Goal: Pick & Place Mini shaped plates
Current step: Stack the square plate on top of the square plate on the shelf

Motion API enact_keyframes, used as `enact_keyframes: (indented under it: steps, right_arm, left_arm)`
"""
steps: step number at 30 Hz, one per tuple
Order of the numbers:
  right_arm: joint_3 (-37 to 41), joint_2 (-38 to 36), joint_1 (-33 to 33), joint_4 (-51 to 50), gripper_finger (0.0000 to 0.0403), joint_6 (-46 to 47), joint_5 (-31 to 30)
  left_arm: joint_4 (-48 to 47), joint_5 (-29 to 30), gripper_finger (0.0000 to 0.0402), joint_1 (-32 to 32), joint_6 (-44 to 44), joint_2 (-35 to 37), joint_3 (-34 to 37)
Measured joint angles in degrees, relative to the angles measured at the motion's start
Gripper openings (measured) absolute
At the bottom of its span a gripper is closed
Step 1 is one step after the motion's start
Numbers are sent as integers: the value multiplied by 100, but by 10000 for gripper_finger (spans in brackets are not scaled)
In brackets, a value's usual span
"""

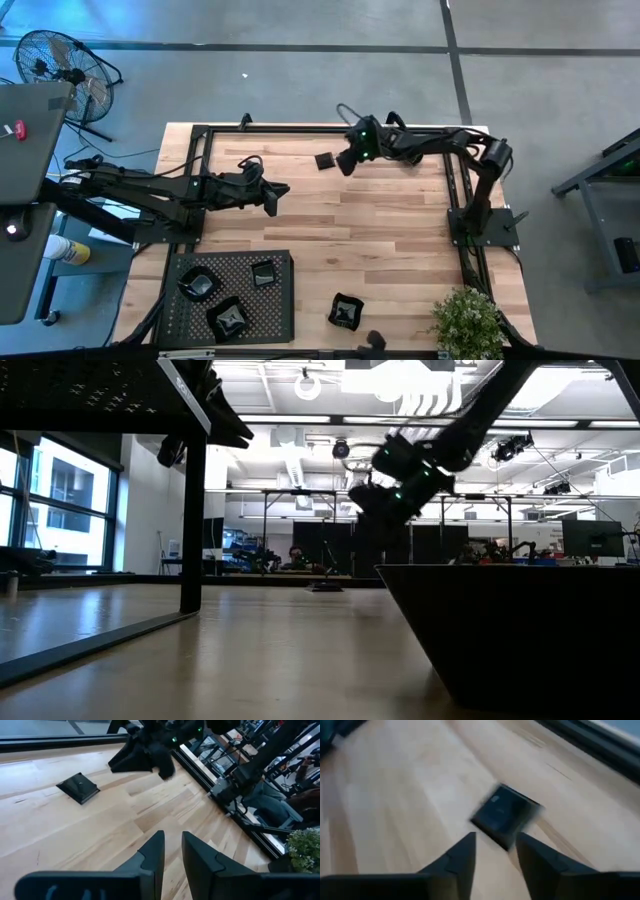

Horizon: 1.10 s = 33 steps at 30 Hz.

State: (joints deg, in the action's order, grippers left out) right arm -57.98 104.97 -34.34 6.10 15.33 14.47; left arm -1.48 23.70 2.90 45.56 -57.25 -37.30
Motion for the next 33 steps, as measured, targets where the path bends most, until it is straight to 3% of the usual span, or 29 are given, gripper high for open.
enact_keyframes:
  steps: [7,14,21,33]
  right_arm:
    - [-1134,251,233,-1242,225,-1986,30]
    - [-2196,1074,211,-2412,311,-3579,84]
    - [-2826,1692,156,-2748,325,-4409,151]
    - [-3059,1965,54,-3596,326,-4406,243]
  left_arm:
    - [-18,0,64,0,0,0,0]
    - [-44,-27,64,2,0,0,0]
    - [-45,-33,64,1,0,0,-1]
    - [-149,-129,64,13,0,2,-2]
